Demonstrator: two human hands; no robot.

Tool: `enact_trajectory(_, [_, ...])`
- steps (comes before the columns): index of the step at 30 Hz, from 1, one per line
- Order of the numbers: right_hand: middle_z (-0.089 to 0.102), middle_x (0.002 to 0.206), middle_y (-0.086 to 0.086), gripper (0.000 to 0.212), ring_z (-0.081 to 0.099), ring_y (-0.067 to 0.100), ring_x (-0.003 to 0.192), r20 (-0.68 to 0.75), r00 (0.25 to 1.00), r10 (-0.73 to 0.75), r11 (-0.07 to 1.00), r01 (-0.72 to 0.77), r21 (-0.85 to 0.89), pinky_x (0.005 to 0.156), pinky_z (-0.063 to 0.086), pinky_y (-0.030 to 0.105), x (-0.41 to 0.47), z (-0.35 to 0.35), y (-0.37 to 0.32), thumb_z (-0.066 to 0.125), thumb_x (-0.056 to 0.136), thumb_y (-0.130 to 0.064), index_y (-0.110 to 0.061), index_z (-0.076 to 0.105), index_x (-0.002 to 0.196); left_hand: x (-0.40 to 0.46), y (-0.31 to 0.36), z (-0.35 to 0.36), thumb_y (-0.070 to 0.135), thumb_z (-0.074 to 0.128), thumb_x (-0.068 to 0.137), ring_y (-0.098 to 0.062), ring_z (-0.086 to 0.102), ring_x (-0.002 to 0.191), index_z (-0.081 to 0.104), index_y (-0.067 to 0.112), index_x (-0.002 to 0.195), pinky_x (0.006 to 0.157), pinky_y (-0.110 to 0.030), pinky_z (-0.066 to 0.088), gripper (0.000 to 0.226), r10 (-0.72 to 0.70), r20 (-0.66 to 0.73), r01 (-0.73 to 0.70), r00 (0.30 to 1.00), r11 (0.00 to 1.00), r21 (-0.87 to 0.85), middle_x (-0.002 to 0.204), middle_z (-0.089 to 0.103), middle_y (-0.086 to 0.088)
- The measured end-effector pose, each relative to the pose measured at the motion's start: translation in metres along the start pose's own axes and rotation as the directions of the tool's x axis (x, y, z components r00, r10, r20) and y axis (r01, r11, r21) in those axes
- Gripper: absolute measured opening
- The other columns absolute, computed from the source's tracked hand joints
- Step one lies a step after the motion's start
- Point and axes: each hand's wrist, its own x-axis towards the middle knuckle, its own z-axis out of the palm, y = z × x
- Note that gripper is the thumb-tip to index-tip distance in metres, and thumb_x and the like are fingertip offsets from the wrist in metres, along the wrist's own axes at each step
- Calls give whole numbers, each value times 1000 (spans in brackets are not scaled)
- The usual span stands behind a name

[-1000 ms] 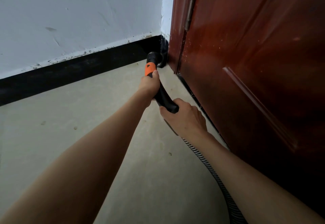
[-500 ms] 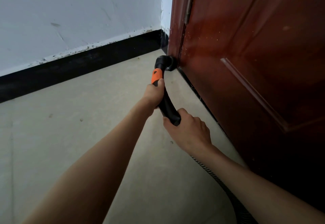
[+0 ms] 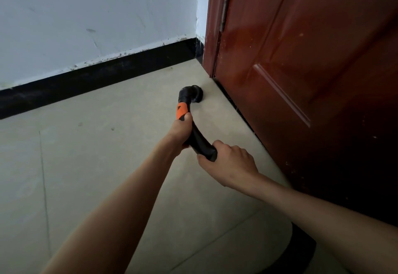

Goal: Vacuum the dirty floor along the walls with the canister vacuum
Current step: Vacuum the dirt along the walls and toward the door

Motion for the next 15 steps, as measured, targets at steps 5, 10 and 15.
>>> enact_trajectory(5, [52, 76, -3, 34, 52, 25, 76, 42, 999, -32, 996, 29, 81, 62, 35, 32, -20, 10, -7, 51, 89, -56, -22, 50, 90, -20, -15, -25, 29, 43, 97, -19, 50, 72, 44, 9, 96, 68, -32, 46, 21, -64, 47, 70, 997, 986, -151, 81, 46, -7])
enact_trajectory(10, [67, 86, 3, 34, 64, 23, 81, 151, 983, -103, 945, 49, 324, 71, 50, 35, -10, 1, -11, 61, 87, -48, -15, 64, 92, -24, -16, -56, 37, 50, 96, -21, 57, 83, 42, 7, 113, 76, -35, 52, 36, 22, 23, -13, 999, 937, -349, 94, 53, -9])
enact_trajectory(15, [67, 87, 2, 28, 64, 19, 83, 238, 963, -128, 857, -14, 515, 78, 48, 34, 15, -11, 0, 65, 88, -43, -15, 67, 88, -25, -10, -73, 39, 46, 98, -16, 56, 81, 51, 9, 101, 74, -26, 49, 30, 35, 159, 24, 987, 934, -357, 93, 57, -7])
